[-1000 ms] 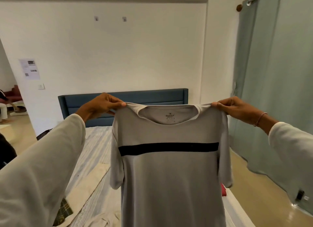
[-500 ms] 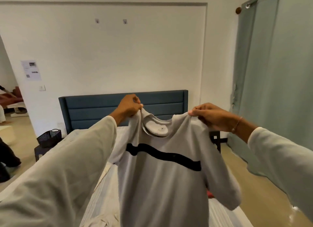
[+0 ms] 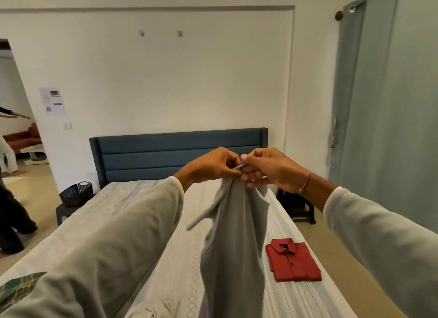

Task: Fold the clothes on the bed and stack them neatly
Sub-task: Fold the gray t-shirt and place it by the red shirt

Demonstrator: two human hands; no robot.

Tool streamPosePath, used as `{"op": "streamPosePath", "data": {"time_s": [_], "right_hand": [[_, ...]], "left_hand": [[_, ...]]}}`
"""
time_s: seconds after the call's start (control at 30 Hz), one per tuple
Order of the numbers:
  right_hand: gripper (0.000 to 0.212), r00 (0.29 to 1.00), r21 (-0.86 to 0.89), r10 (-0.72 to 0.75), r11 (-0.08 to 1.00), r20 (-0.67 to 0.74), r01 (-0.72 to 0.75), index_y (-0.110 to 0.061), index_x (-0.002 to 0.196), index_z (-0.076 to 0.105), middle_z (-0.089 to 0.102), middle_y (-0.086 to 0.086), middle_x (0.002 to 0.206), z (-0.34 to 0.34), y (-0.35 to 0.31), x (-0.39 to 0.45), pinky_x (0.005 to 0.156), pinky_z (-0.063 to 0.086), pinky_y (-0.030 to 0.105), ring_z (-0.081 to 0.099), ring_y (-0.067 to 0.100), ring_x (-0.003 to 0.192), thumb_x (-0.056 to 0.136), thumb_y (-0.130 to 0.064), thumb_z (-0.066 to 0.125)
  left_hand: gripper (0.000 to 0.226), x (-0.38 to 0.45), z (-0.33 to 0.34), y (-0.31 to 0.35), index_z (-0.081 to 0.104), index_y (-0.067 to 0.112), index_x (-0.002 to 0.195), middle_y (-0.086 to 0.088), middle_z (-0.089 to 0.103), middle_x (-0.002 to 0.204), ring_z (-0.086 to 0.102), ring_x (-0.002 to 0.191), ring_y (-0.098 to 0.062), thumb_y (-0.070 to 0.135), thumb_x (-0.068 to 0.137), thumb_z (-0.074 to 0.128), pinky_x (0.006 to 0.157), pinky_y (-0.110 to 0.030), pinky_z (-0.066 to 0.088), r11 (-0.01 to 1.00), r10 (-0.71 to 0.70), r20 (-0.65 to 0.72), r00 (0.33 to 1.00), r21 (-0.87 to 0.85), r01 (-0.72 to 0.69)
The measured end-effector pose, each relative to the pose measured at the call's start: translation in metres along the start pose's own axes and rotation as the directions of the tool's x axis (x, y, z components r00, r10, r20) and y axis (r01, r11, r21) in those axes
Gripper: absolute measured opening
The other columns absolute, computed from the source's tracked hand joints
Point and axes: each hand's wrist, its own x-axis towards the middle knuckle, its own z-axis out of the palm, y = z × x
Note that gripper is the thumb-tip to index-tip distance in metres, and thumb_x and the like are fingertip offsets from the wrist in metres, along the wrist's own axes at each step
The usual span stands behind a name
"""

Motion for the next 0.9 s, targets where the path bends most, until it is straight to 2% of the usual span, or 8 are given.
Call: {"op": "streamPosePath", "data": {"time_s": [0.07,0.17,0.23,0.33,0.5,0.7,0.8,0.9], "right_hand": [[0.042,0.991,-0.245,-0.114,0.965,-0.065,0.095,-0.006,0.093,0.074,0.077,0.007,0.076,-0.007,-0.003,-0.002,0.066,0.063,0.033,0.076,0.022,0.068,0.099,-0.044,0.057],[0.034,0.95,-0.327,-0.277,0.92,-0.148,0.217,-0.011,0.094,0.074,0.075,0.009,0.075,-0.022,0.003,0.004,0.061,0.058,0.028,0.072,0.019,0.064,0.102,-0.037,0.054],[0.02,0.966,-0.294,-0.256,0.926,-0.028,0.237,-0.014,0.114,0.067,0.075,0.007,0.096,-0.033,0.012,0.006,0.072,0.058,0.027,0.072,0.017,0.084,0.105,-0.021,0.052],[0.041,0.948,-0.176,-0.204,0.952,0.245,0.25,-0.015,0.138,0.055,0.067,0.006,0.123,-0.04,0.033,0.004,0.089,0.059,0.036,0.067,0.023,0.11,0.099,-0.005,0.059],[0.059,0.898,0.154,-0.203,0.976,0.39,0.154,-0.016,0.149,0.043,0.063,0.014,0.129,-0.027,0.044,0.002,0.091,0.058,0.043,0.066,0.029,0.112,0.096,0.005,0.058],[0.037,0.961,0.036,-0.203,0.979,0.19,0.2,-0.018,0.128,0.064,0.074,0.006,0.109,-0.006,0.038,0.007,0.085,0.061,0.035,0.073,0.025,0.101,0.092,-0.01,0.068],[0.019,0.969,-0.045,-0.239,0.969,0.061,0.242,-0.019,0.106,0.076,0.077,0.0,0.095,-0.004,0.038,0.008,0.075,0.061,0.028,0.075,0.02,0.09,0.088,-0.022,0.07],[0.027,0.941,-0.113,-0.313,0.947,-0.128,0.3,-0.014,0.101,0.078,0.076,0.003,0.09,-0.013,0.04,0.008,0.071,0.059,0.022,0.071,0.02,0.085,0.082,-0.032,0.073]], "left_hand": [[0.012,-0.004,-0.001,0.002,0.071,0.009,0.086,-0.001,0.063,0.073,0.055,0.07,-0.011,0.018,0.093,0.072,0.066,-0.022,0.047,1.0,0.003,0.086,0.996,-0.025,-0.001],[0.013,-0.01,-0.005,0.005,0.064,0.014,0.088,0.007,0.06,0.074,0.056,0.071,-0.005,0.019,0.1,0.061,0.065,-0.017,0.047,0.997,0.023,0.12,0.993,-0.073,-0.015],[0.009,-0.012,-0.009,0.005,0.06,0.01,0.097,0.001,0.062,0.085,0.059,0.08,-0.009,0.017,0.102,0.056,0.071,-0.022,0.051,0.984,0.044,0.164,0.985,-0.178,-0.014],[0.011,-0.012,-0.012,0.008,0.057,0.01,0.096,-0.002,0.061,0.089,0.059,0.083,-0.013,0.014,0.103,0.051,0.074,-0.025,0.054,0.946,0.06,0.111,0.992,-0.322,-0.021],[0.015,-0.006,-0.007,0.009,0.057,0.011,0.092,-0.007,0.062,0.088,0.058,0.079,-0.017,0.021,0.103,0.053,0.071,-0.026,0.055,0.972,0.069,-0.075,0.995,-0.218,-0.084],[0.015,-0.007,0.002,0.007,0.065,-0.001,0.102,-0.02,0.069,0.097,0.068,0.087,-0.028,0.013,0.099,0.061,0.081,-0.034,0.06,0.984,0.114,-0.135,0.984,-0.124,-0.131],[0.006,-0.01,0.003,0.002,0.064,0.004,0.097,-0.014,0.066,0.089,0.064,0.08,-0.021,0.005,0.099,0.058,0.073,-0.026,0.057,0.984,0.071,-0.283,0.956,-0.135,-0.113],[0.015,-0.018,-0.008,-0.012,0.059,0.006,0.1,-0.008,0.063,0.088,0.06,0.078,-0.016,-0.001,0.103,0.047,0.065,-0.02,0.054,0.985,-0.01,-0.421,0.907,-0.159,-0.062]]}}
